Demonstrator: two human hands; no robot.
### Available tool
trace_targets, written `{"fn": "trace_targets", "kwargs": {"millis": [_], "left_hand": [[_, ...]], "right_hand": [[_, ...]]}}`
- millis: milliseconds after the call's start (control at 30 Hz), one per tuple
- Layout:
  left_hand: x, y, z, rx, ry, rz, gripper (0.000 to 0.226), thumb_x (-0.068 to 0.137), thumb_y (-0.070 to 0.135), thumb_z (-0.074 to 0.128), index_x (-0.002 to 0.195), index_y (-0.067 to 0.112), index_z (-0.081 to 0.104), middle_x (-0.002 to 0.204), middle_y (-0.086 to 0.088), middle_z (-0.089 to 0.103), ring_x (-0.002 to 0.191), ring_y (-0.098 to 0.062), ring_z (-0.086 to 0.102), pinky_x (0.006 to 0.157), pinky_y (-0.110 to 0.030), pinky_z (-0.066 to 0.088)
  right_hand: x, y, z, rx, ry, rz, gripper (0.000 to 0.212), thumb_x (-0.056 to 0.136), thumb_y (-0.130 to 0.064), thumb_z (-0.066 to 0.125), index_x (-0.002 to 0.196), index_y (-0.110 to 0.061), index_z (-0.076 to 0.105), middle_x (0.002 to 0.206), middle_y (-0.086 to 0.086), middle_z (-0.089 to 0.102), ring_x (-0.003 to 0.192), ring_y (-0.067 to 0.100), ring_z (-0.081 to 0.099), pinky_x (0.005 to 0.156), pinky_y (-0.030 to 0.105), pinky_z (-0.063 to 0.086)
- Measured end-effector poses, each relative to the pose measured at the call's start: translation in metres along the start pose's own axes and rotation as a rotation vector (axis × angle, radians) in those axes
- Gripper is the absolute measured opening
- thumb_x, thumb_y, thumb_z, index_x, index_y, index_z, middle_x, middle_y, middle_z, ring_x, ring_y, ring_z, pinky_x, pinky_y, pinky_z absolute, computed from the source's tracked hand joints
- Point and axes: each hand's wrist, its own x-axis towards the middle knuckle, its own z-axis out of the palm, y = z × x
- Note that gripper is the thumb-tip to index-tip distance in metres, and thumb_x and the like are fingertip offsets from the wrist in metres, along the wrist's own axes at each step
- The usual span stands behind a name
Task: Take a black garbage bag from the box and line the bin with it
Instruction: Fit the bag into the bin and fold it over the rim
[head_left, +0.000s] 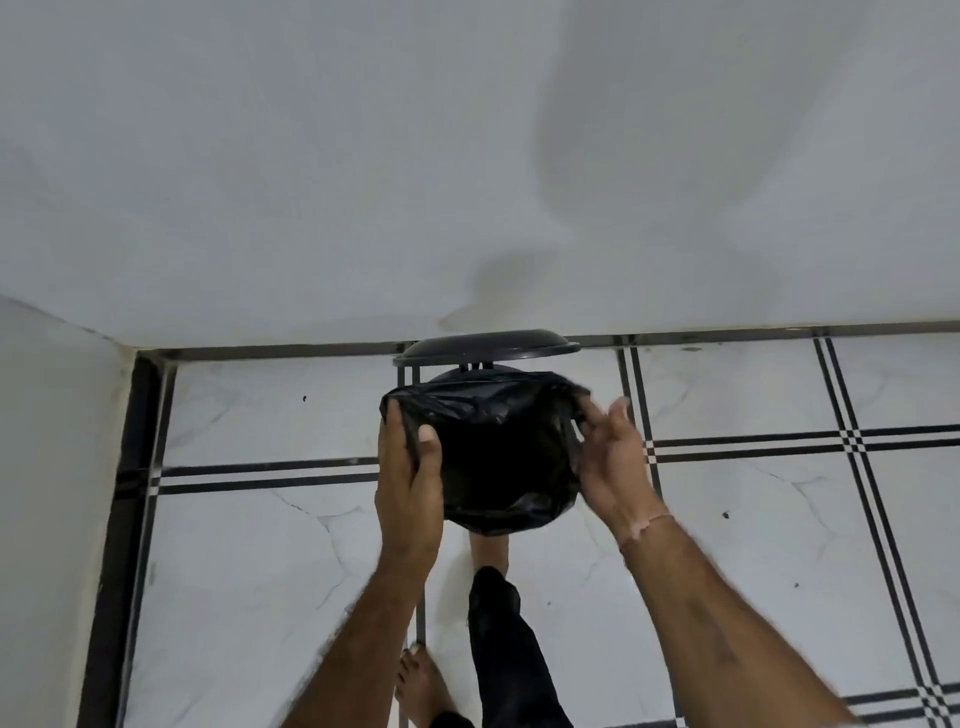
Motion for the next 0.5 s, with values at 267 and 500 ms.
{"fn": "trace_targets", "kwargs": {"millis": [267, 500], "left_hand": [[0.044, -0.074, 0.035, 0.306, -0.081, 0.052, 0.077, 0.096, 0.065, 0.034, 0.165, 0.038, 0.012, 0.171, 0.012, 0.021, 0.151, -0.021, 0.037, 0.116, -0.045, 0.038], [0.099, -0.132, 0.064, 0.453, -0.064, 0.155, 0.087, 0.096, 0.066, 0.035, 0.166, 0.027, 0.001, 0.173, 0.003, 0.011, 0.152, -0.029, 0.033, 0.102, -0.062, 0.051]], "right_hand": [[0.091, 0.048, 0.018, -0.128, -0.038, 0.105, 0.076, 0.102, -0.07, 0.02, 0.153, -0.022, 0.049, 0.149, 0.012, 0.058, 0.13, 0.03, 0.058, 0.099, 0.043, 0.049], [0.15, 0.063, 0.01, -0.236, -0.066, 0.114, 0.068, 0.102, -0.07, 0.023, 0.134, -0.026, 0.064, 0.133, 0.004, 0.069, 0.114, 0.02, 0.065, 0.091, 0.037, 0.052]]}}
